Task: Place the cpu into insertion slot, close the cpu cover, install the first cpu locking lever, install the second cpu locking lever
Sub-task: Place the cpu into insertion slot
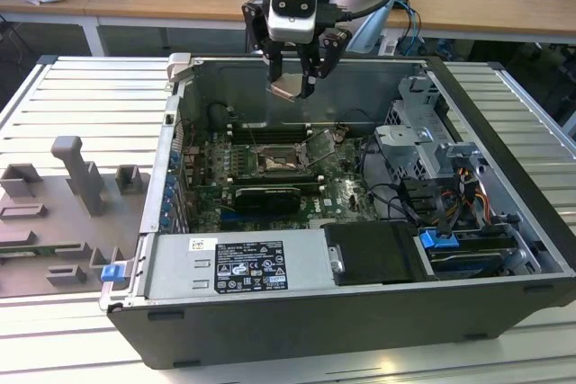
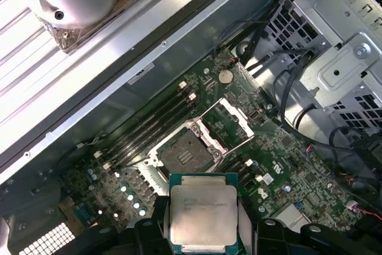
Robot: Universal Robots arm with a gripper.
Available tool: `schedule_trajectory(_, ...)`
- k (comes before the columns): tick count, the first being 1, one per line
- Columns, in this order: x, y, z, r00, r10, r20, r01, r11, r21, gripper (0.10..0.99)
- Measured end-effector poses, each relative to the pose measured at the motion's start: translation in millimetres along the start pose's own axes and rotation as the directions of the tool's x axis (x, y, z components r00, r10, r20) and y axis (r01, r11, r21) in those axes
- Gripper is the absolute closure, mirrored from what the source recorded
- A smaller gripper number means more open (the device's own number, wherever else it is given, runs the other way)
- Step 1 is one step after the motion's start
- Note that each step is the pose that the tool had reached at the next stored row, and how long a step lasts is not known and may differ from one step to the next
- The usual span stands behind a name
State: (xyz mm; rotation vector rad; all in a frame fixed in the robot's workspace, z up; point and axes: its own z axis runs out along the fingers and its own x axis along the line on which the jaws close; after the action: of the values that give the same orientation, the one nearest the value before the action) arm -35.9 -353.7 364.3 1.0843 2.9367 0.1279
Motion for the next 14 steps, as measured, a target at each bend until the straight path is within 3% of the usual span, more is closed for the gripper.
schedule_trajectory(5, 0.0, 0.0, 0.3, 0.9972, 0.075, 0.007, -0.075, 0.9972, -0.001, 0.545)
schedule_trajectory(7, 0.0, 0.0, 0.6, 0.9918, 0.128, 0.0113, -0.128, 0.9918, -0.002, 0.545)
schedule_trajectory(14, 0.0, -0.1, 1.4, 0.9745, 0.224, 0.0192, -0.224, 0.9747, -0.005, 0.545)
